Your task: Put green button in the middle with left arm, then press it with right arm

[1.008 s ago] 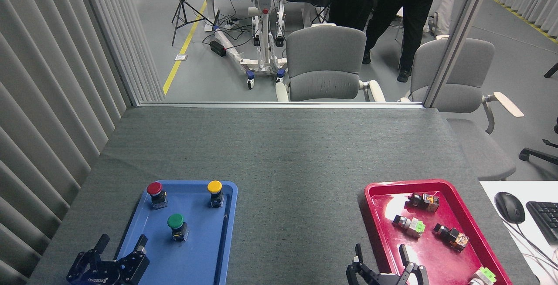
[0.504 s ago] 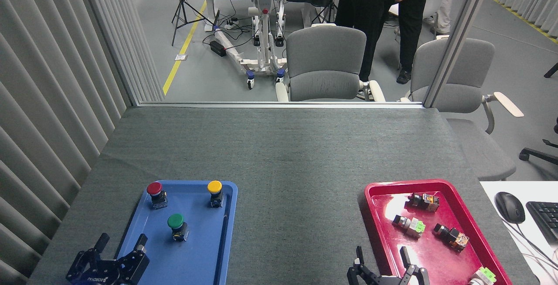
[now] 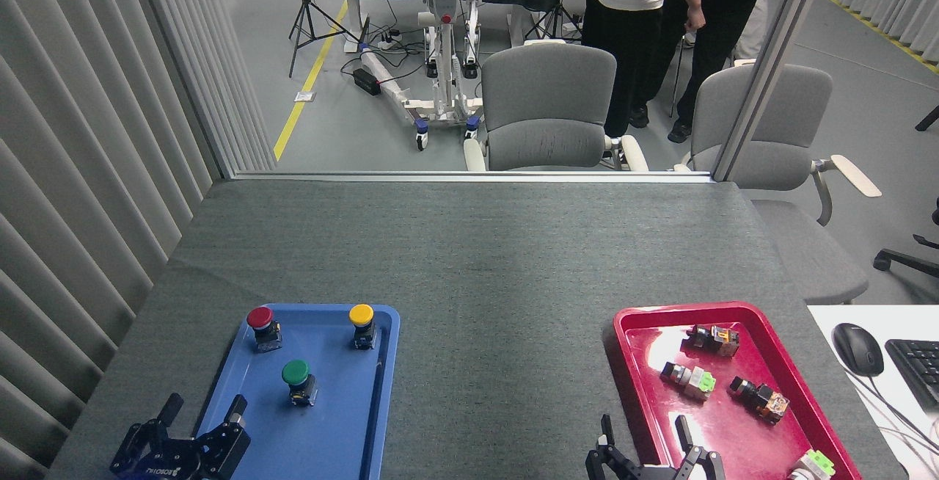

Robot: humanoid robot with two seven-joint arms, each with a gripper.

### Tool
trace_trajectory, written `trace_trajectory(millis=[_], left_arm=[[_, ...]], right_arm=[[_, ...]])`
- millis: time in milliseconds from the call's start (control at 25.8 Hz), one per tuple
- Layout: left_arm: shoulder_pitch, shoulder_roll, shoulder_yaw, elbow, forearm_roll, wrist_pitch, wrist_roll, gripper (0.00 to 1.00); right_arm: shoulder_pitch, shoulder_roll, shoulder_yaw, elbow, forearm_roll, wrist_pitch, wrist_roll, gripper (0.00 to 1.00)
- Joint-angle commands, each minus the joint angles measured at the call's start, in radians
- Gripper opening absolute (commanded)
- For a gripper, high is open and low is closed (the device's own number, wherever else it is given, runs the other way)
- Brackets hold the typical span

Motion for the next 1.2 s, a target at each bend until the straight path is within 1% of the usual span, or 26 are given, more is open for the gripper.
trace_trajectory(millis=[0,116,349,504,659,853,1008,1163], left_arm=[[-0.028,-0.001,-0.027,0.015,-0.005,-0.001,-0.006,1.0],[-0.097,-0.003,-0.126,0.065,-0.006,0.013,-0.029,1.0],[-0.124,-0.015,-0.149,0.161,-0.015,0.027,-0.027,1.0],[-0.175,-0.014,-0.179,0.264,-0.015,0.029,-0.021,1.0],[-0.207,-0.014,-0.223,0.333,-0.015,0.03,-0.018,1.0],[-0.224,-0.015,-0.238,0.344,-0.015,0.03,-0.017,1.0],[-0.262,-0.017,-0.271,0.396,-0.015,0.032,-0.009,1.0],[-0.272,-0.017,-0.275,0.404,-0.015,0.039,0.005,1.0]], right_arm=[[0.0,0.002,0.0,0.001,0.0,0.0,0.0,1.0],[0.0,0.003,0.0,-0.001,0.0,0.0,0.0,1.0],[-0.001,0.003,0.0,-0.001,0.0,0.0,0.0,1.0],[0.0,0.003,-0.002,-0.001,0.0,0.0,0.0,1.0],[0.0,0.003,-0.002,-0.001,0.0,0.0,0.0,1.0],[-0.003,0.007,-0.002,0.001,0.0,-0.001,0.0,1.0],[-0.004,0.008,-0.002,0.004,0.0,-0.001,-0.002,1.0],[-0.004,0.008,-0.002,0.005,0.0,-0.001,-0.003,1.0]])
